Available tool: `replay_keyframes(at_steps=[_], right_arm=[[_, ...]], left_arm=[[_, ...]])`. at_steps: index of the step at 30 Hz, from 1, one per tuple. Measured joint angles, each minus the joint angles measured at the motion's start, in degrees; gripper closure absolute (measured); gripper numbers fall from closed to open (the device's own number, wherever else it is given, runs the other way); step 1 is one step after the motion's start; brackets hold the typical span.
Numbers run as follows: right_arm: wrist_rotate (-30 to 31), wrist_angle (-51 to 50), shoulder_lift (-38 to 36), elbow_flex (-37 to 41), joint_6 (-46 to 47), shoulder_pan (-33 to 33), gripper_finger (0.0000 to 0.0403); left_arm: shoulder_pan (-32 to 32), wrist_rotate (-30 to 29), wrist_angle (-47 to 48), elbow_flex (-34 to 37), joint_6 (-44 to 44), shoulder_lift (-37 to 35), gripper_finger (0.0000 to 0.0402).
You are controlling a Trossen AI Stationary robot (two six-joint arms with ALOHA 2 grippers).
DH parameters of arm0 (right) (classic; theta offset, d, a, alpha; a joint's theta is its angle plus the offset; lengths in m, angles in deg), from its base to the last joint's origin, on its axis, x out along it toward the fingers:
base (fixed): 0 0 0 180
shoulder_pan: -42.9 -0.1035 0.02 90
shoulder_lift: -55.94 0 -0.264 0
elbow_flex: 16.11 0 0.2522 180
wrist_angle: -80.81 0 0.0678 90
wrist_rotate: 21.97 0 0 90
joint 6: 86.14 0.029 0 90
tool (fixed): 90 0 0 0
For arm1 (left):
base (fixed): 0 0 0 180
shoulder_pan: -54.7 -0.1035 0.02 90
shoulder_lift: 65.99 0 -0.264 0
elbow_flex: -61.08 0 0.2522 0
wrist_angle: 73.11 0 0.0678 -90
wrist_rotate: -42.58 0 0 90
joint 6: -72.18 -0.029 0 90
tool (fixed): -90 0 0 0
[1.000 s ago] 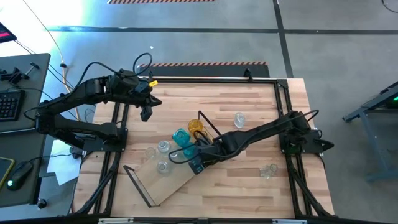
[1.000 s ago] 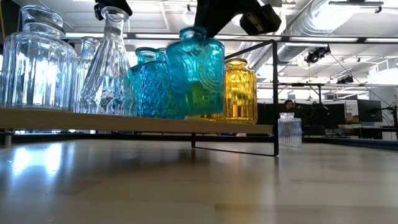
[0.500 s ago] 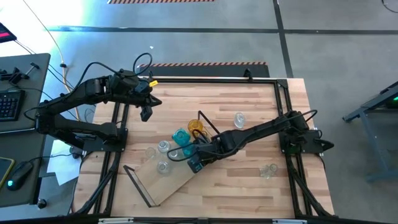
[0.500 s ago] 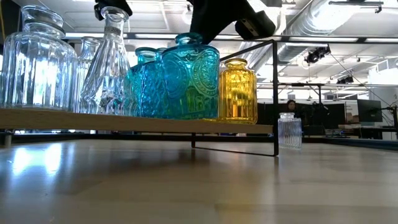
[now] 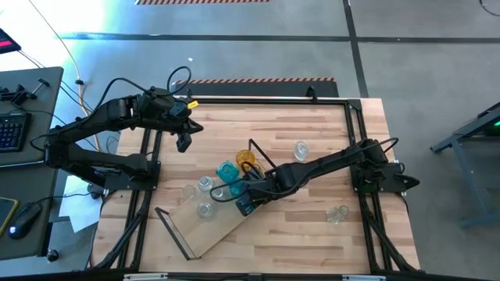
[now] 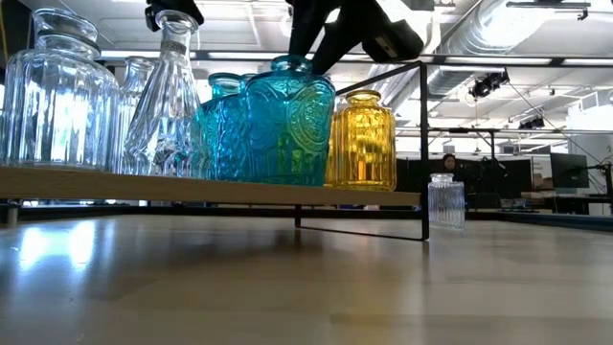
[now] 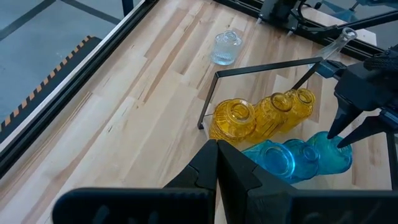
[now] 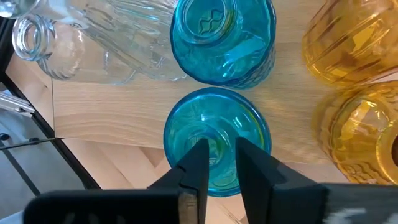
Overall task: Sort vases onto shelf
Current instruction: Put the blue vase on the shelf aligned with the other blue vases
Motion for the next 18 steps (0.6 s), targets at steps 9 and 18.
replay_keyframes(at_steps=[9, 18], right_arm=[[-0.3, 0.0, -0.1, 0.0, 0.0, 0.0, 0.0331], [-0.5, 0.2, -2.3, 0.0, 0.0, -0.1, 0.0331]], left_arm=[[0.0, 0.0, 0.0, 0.0, 0.0, 0.0, 0.0401], [0.0, 0.1, 0.0, 0.0, 0.0, 0.0, 0.0401]])
